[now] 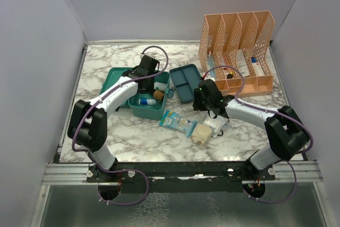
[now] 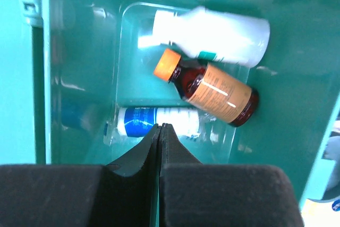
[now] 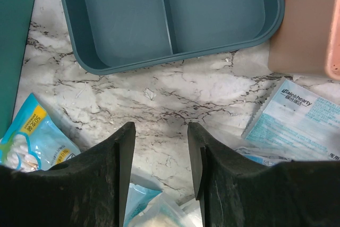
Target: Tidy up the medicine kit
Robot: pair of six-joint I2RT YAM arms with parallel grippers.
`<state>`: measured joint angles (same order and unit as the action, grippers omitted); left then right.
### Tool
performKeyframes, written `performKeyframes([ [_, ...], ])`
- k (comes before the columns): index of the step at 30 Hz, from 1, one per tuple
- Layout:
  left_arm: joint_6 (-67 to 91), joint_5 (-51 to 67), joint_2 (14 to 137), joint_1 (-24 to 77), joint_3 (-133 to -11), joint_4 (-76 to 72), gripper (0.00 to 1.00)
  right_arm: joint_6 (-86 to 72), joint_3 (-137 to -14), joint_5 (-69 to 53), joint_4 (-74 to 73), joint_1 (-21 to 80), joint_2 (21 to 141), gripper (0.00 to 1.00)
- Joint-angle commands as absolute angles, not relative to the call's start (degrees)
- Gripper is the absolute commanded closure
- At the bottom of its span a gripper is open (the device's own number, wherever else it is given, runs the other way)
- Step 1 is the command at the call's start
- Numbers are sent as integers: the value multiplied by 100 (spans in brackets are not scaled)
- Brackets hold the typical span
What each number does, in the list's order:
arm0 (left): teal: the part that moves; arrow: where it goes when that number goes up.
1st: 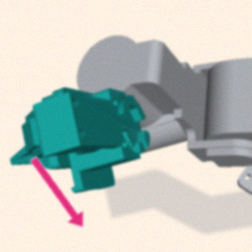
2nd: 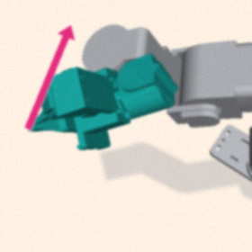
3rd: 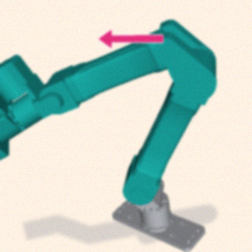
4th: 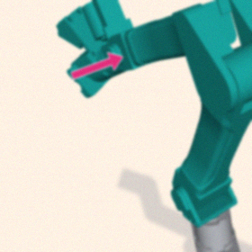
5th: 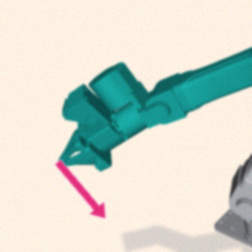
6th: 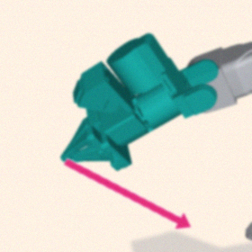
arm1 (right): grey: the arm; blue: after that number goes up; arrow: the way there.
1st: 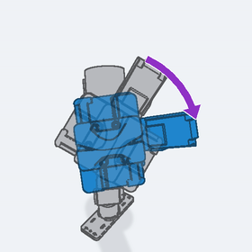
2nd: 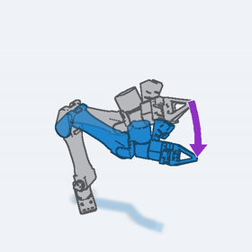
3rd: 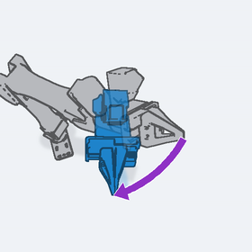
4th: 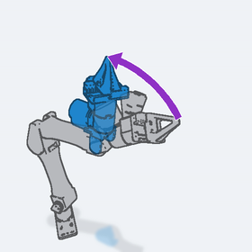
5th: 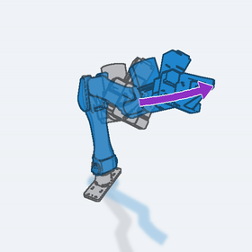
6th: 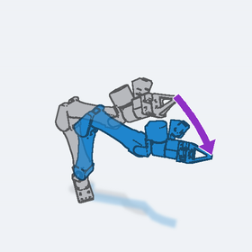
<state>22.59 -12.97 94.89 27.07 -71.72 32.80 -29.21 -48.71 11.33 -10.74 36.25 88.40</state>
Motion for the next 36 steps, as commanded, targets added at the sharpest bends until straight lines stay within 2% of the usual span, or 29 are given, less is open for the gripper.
performKeyframes([
  [1,2070,-1432,9375,2659,-7426,3215,100,-2874,-5027,1284,-1081,3568,8839,55],
  [3,2137,-1286,9405,2656,-7411,3290,100,-2866,-5027,1271,-1068,3568,8832,55],
  [4,2207,-1204,9398,2652,-7352,3307,96,-2865,-5022,1265,-1064,3568,8826,55],
  [7,2361,-591,9445,2659,-7143,3441,59,-2857,-5003,1266,-1063,3560,8810,55],
  [9,2432,-250,9565,2663,-7147,3759,45,-2856,-4990,1280,-1071,3558,8797,55],
  [12,2392,-179,9665,2698,-7236,4143,35,-2863,-4971,1300,-1089,3553,8779,55],
  [15,2260,-203,9893,2696,-7405,4441,31,-2864,-4957,1322,-1090,3554,8767,55],
  [26,2145,-298,10547,2725,-7360,4597,34,-2858,-4940,1326,-1011,3525,8814,55],
  [31,2150,-417,10624,2725,-7150,4277,48,-2839,-4969,1336,-1002,3508,8847,55],
  [36,2186,-568,10656,2725,-7093,4092,72,-2821,-5009,1352,-1002,3499,8870,55],
])
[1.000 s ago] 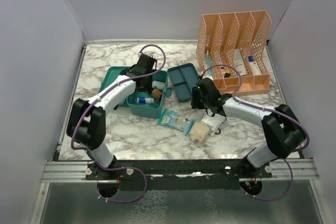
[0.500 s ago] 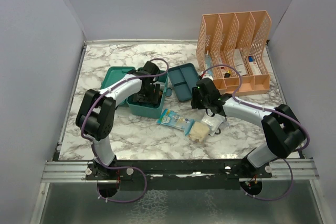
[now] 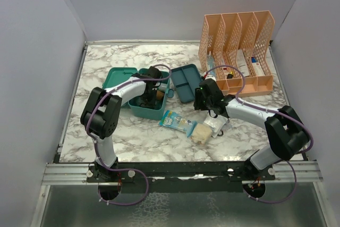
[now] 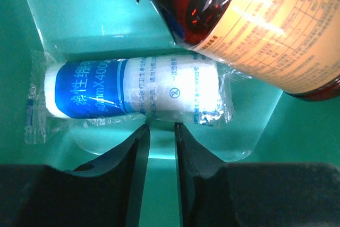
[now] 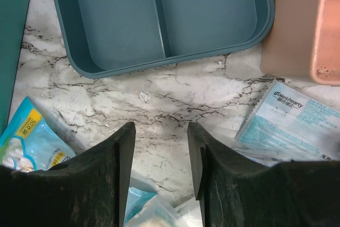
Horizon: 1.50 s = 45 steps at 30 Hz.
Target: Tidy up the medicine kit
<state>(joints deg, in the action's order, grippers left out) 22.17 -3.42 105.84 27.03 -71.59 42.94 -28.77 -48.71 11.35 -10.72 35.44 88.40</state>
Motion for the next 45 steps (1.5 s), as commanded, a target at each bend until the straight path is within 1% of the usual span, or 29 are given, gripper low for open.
performKeyframes([
  [1,2181,-602,10626,2725,-7100,4088,77,-2826,-5014,1353,-1002,3496,8880,55],
  [3,2151,-688,10541,2725,-7107,4094,89,-2831,-5024,1349,-1002,3498,8891,55],
  [4,2133,-750,10486,2725,-7120,4100,97,-2830,-5031,1340,-1010,3498,8890,55],
  [5,2132,-811,10416,2729,-7135,4104,100,-2837,-5030,1344,-1011,3498,8894,55],
  [14,2177,-1593,9884,2703,-7512,4043,100,-2848,-5010,1345,-1002,3484,8886,56],
  [20,2253,-1495,9791,2665,-7548,3901,100,-2848,-4962,1336,-987,3480,8834,56],
  [23,2216,-1106,9887,2646,-7517,3893,100,-2837,-4939,1319,-969,3480,8796,56],
  [25,2245,-789,9970,2649,-7423,3909,76,-2809,-4910,1302,-973,3472,8770,56],
  [26,2278,-670,9969,2653,-7366,3890,67,-2798,-4903,1294,-968,3472,8759,56],
  [27,2284,-578,9987,2646,-7319,3889,60,-2777,-4899,1288,-967,3472,8739,56],
  [29,2260,-420,10004,2646,-7248,3881,51,-2698,-4917,1252,-946,3472,8719,55],
  [31,2246,-352,10048,2648,-7217,3863,44,-2572,-4983,1171,-918,3472,8695,55],
  [37,2402,-313,10374,2646,-7276,3735,35,-2037,-5602,923,-905,3472,8646,52],
  [40,2501,-305,10533,2650,-7277,3611,33,-1914,-5824,929,-855,3472,8674,52],
  [43,2595,-410,10626,2646,-7251,3462,34,-1856,-5868,987,-721,3472,8711,52],
  [45,2638,-534,10664,2646,-7219,3386,38,-1794,-5934,994,-659,3472,8750,52],
])
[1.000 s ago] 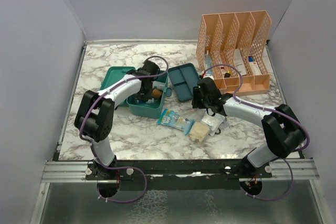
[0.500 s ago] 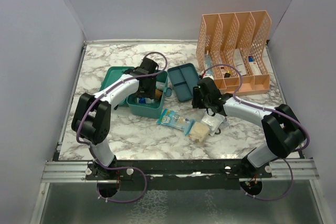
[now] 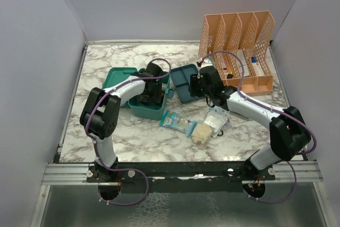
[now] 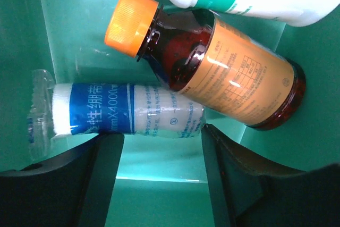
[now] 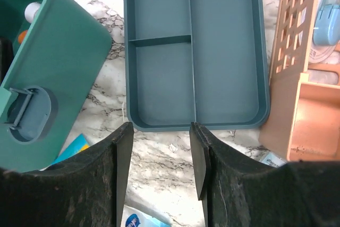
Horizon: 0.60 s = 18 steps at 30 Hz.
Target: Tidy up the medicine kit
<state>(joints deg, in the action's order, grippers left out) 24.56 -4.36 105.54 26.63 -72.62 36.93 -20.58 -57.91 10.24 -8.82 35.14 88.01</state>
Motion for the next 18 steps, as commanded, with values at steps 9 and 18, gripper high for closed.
performKeyframes([
  [9,2633,-927,10624,2645,-6999,3146,94,-1622,-6433,747,-528,3426,8971,52],
  [18,2387,-1307,9981,2638,-6968,3252,100,-1728,-6461,655,-582,3424,8986,52],
])
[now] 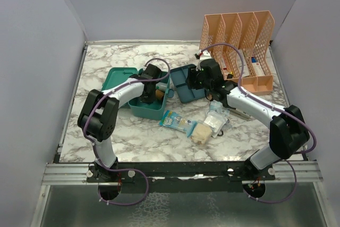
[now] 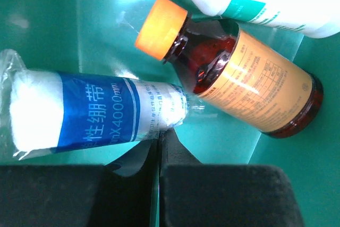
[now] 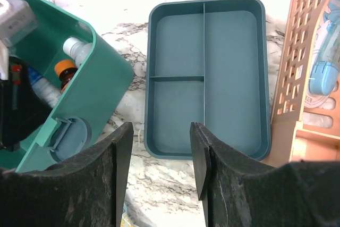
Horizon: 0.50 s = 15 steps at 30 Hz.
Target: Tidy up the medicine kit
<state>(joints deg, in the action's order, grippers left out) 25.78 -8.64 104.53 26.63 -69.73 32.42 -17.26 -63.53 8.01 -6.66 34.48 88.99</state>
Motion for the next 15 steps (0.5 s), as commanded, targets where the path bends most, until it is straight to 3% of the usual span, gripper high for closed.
performKeyframes([
  [1,2321,-1343,9952,2637,-7036,3275,100,-1750,-6453,632,-580,3426,9000,52],
  [15,665,-1131,10132,2637,-7725,3936,100,-1974,-6381,479,-589,3419,9030,52],
])
